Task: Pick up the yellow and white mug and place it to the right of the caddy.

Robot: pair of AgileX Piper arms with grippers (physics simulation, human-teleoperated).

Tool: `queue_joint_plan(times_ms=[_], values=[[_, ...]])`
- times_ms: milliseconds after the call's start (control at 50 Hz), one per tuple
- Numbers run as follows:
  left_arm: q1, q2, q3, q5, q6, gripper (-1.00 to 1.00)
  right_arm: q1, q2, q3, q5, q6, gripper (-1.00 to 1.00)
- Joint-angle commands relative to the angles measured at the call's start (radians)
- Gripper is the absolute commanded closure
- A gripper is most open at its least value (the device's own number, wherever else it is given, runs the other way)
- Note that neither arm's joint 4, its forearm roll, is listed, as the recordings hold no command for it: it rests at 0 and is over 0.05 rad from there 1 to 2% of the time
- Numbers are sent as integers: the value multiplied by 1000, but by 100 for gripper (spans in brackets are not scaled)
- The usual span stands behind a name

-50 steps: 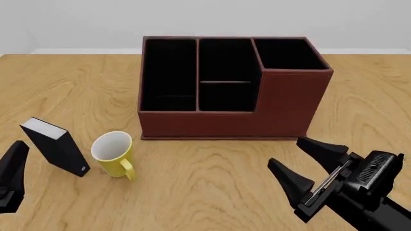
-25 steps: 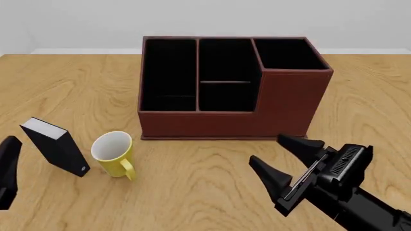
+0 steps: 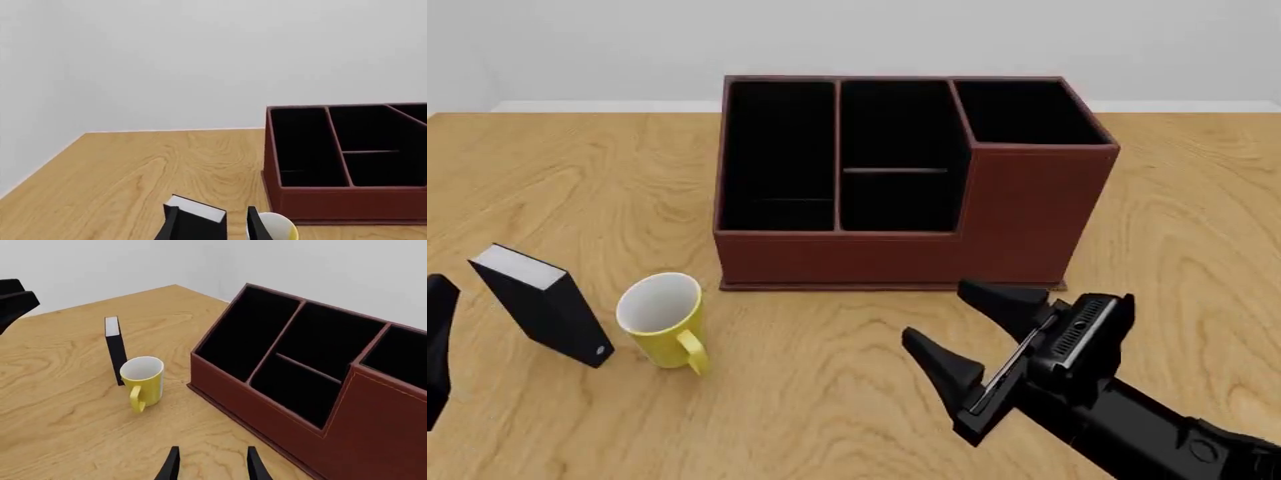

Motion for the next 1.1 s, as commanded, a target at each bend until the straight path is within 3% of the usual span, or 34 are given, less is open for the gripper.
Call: queue_joint_plan(times_ms=[20,420,1100], values=[[6,0,-6,4,2,-100,20,85,-35,-42,1,-100],[22,0,-26,20,4,-100,53,216,-106,-87,-2,-100],[55,0,-51,35,4,-100,110,335,-235,-66,-8,-100]])
